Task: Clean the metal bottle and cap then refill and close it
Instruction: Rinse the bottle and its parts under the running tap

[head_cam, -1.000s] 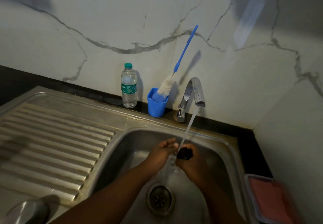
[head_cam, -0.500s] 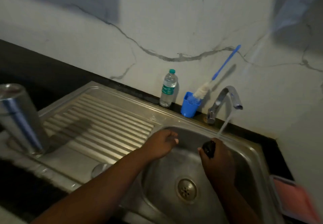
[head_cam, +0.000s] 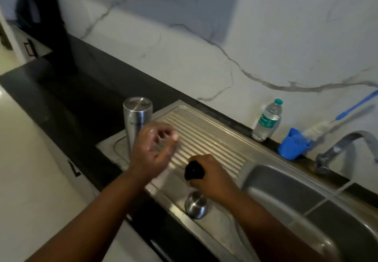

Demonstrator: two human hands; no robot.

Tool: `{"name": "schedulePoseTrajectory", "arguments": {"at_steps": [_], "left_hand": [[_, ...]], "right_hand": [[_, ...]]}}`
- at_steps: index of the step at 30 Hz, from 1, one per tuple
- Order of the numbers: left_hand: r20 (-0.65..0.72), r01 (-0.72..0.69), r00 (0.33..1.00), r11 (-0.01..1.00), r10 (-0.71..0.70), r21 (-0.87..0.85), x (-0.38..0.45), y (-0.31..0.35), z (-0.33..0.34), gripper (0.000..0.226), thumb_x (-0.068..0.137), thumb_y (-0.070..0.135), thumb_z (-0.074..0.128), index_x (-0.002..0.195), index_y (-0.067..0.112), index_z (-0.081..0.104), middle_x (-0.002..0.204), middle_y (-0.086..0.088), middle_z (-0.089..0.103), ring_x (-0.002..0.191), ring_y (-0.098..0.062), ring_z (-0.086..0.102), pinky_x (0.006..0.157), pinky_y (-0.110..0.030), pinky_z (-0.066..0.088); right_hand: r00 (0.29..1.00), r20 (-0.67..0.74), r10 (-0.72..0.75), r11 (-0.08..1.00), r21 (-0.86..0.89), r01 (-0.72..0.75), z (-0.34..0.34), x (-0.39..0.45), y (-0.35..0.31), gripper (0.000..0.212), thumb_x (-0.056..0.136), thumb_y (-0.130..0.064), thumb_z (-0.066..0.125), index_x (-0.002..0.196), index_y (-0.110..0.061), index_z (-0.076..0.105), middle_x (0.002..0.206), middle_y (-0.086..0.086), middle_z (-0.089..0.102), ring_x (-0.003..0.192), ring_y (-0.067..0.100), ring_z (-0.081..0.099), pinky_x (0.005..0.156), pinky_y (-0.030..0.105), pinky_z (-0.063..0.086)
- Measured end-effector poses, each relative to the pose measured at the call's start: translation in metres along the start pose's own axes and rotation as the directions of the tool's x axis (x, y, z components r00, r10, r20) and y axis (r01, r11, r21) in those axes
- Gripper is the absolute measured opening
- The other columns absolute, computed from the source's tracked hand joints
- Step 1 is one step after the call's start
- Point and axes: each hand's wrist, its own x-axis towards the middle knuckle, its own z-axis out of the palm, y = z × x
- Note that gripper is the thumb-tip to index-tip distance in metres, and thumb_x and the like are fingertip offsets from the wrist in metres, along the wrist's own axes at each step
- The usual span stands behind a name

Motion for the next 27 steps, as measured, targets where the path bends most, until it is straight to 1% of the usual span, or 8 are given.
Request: {"name": "schedulePoseTrajectory", "arguments": {"at_steps": [5,8,12,14,17,21,24,27], "left_hand": [[-0.253,0.25,0.943,0.963,-0.217,0.106,0.003,-0.035,-0.048,0.053,0.077,0.038,0.073,0.119,0.035,0.041,0.12,-0.012,0.046,0.101,-0.02,0.051,0.08,-0.031,0.047],[-0.114,0.572,0.82,0.812,-0.562,0.117,-0.012,-0.055,-0.047,0.099,0.068,0.038,0.087,0.144,0.034,0.022,0.147,-0.003,0.026,0.13,-0.018,0.035,0.101,-0.033,0.039],[0.024,0.681,0.723,0.718,-0.69,0.144,-0.017,-0.083,-0.041,0.135,0.049,0.056,0.089,0.149,0.042,-0.002,0.156,-0.001,0.021,0.143,-0.027,0.025,0.113,-0.052,0.032],[0.061,0.717,0.682,0.683,-0.729,0.139,-0.013,-0.09,-0.038,0.136,0.045,0.061,0.089,0.146,0.047,-0.001,0.153,0.0,0.029,0.141,-0.028,0.032,0.109,-0.057,0.037],[0.032,0.713,0.689,0.685,-0.724,0.15,-0.003,-0.091,-0.032,0.107,0.061,0.039,0.089,0.144,0.036,0.022,0.129,0.009,0.047,0.12,-0.019,0.05,0.102,-0.055,0.046],[-0.05,0.732,0.68,0.681,-0.731,0.012,0.012,-0.067,-0.014,0.087,0.068,0.029,0.086,0.138,0.033,0.035,0.109,0.019,0.051,0.105,-0.011,0.057,0.095,-0.045,0.051],[0.022,0.705,0.672,0.629,-0.741,-0.328,0.038,-0.033,0.017,0.085,0.066,0.026,0.087,0.137,0.028,0.039,0.116,0.011,0.059,0.105,-0.009,0.062,0.091,-0.035,0.053],[0.181,0.637,0.69,0.469,-0.701,-0.611,0.057,0.006,0.064,0.07,0.064,0.024,0.086,0.124,0.022,0.05,0.114,0.001,0.068,0.104,-0.015,0.068,0.085,-0.033,0.056]], "right_hand": [[0.991,0.132,-0.002,0.996,-0.088,0.014,0.038,0.021,-0.025,0.066,0.072,-0.028,0.079,0.131,-0.027,0.049,0.128,0.0,0.041,0.113,0.02,0.052,0.093,0.035,0.049],[0.985,0.17,0.026,0.993,-0.12,-0.006,0.051,0.028,-0.023,0.065,0.074,-0.033,0.076,0.131,-0.028,0.045,0.128,-0.001,0.04,0.113,0.02,0.051,0.093,0.03,0.045],[0.982,0.187,0.025,0.987,-0.161,0.006,0.058,0.03,-0.019,0.069,0.077,-0.043,0.071,0.137,-0.028,0.039,0.132,0.001,0.041,0.118,0.019,0.048,0.092,0.026,0.04],[0.983,0.183,0.011,0.985,-0.174,0.022,0.057,0.029,-0.018,0.076,0.076,-0.055,0.067,0.14,-0.029,0.034,0.137,0.0,0.04,0.123,0.019,0.043,0.097,0.03,0.04],[0.995,0.096,0.001,0.991,-0.137,0.012,0.045,0.026,-0.018,0.078,0.078,-0.064,0.058,0.143,-0.032,0.03,0.142,-0.005,0.037,0.13,0.017,0.035,0.104,0.037,0.037],[0.99,-0.099,0.105,0.985,0.149,-0.089,0.013,0.022,-0.021,0.044,0.082,-0.057,0.06,0.12,-0.035,0.054,0.119,-0.013,0.056,0.11,0.005,0.052,0.089,0.026,0.046],[0.927,-0.075,0.368,0.795,0.542,-0.272,-0.021,0.015,-0.026,0.04,0.081,-0.058,0.061,0.097,-0.022,0.066,0.094,0.002,0.069,0.082,0.017,0.066,0.068,0.034,0.051],[0.874,0.237,0.423,0.187,0.922,-0.34,-0.048,0.0,-0.023,0.057,0.072,-0.064,0.064,0.114,-0.024,0.06,0.113,0.011,0.065,0.096,0.029,0.066,0.082,0.04,0.055]]}}
